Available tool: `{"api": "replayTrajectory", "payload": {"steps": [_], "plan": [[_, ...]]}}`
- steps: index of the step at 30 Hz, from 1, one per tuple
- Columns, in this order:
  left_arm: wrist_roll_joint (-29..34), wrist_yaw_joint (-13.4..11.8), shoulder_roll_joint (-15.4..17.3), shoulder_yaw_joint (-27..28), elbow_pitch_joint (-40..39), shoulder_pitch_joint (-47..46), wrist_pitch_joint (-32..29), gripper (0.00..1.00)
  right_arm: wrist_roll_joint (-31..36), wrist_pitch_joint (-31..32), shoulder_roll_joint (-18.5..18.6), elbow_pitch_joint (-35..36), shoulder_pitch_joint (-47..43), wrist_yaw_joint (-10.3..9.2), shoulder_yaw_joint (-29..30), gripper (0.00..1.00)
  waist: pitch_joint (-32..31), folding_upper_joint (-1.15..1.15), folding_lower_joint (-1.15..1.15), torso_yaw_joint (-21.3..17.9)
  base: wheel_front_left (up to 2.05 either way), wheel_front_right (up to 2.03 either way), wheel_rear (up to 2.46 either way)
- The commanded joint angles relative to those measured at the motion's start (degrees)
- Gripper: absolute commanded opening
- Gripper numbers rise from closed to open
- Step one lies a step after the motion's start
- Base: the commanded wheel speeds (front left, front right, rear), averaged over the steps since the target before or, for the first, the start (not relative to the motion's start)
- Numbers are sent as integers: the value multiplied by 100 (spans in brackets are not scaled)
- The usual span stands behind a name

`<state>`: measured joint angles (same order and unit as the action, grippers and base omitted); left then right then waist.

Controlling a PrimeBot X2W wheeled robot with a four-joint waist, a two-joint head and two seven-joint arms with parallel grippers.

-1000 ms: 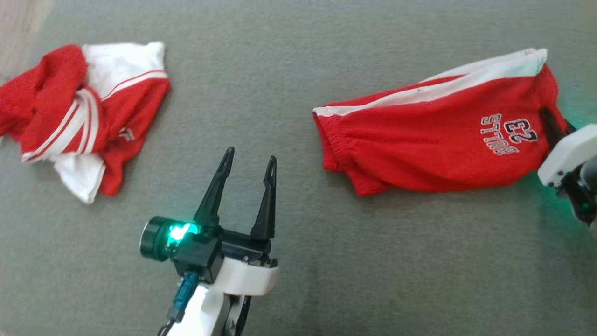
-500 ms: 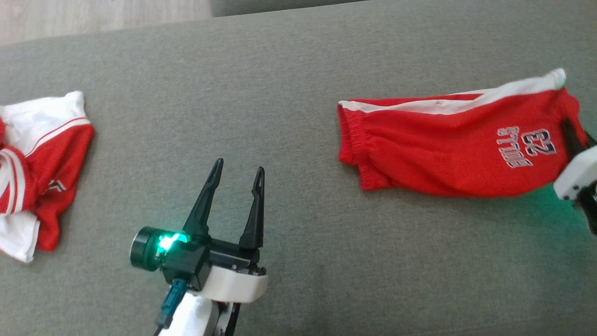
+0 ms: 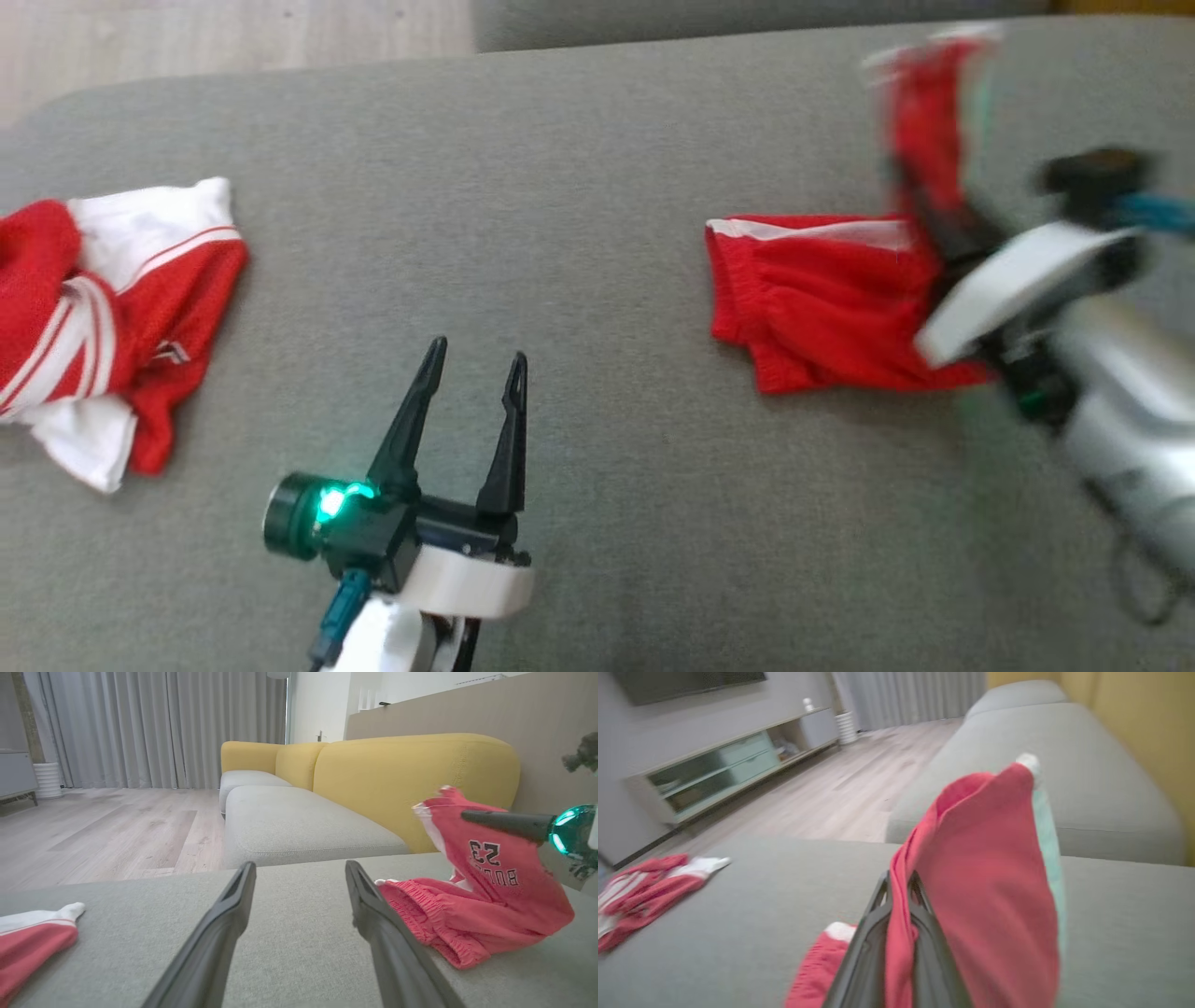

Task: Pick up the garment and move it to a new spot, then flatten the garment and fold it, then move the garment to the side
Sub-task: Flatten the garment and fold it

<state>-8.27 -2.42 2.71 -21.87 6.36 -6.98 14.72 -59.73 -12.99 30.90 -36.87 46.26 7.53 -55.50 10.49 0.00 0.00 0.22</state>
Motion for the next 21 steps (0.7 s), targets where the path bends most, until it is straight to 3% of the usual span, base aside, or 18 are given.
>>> {"api": "replayTrajectory", "payload": {"steps": [1,4,5,6,12,17,21], "plan": [[-65,19,17,156,-146,8,28,100,141,131,-204,336,-182,-4,-181,0,-81,0,0,146,0,0,0],[-136,29,17,93,-140,31,28,100,248,377,-570,597,-493,-4,-423,0,-140,0,0,303,0,0,0],[-158,27,17,74,-137,41,28,100,231,443,-670,658,-628,-4,-457,46,-165,0,0,357,0,0,0],[-178,19,17,62,-140,54,28,100,199,460,-750,706,-757,-4,-434,100,-191,0,0,408,0,0,0],[-229,-20,17,139,-193,234,28,100,284,-21,-772,934,-1417,-4,396,100,-454,0,0,586,0,0,0],[-245,-20,17,316,-317,551,28,100,519,-191,-680,1222,-2175,-4,1725,100,-732,0,0,507,0,0,0],[-235,-54,17,462,-454,840,28,100,1167,-198,-765,1764,-2988,-4,3036,100,-923,0,0,396,0,0,0]]}}
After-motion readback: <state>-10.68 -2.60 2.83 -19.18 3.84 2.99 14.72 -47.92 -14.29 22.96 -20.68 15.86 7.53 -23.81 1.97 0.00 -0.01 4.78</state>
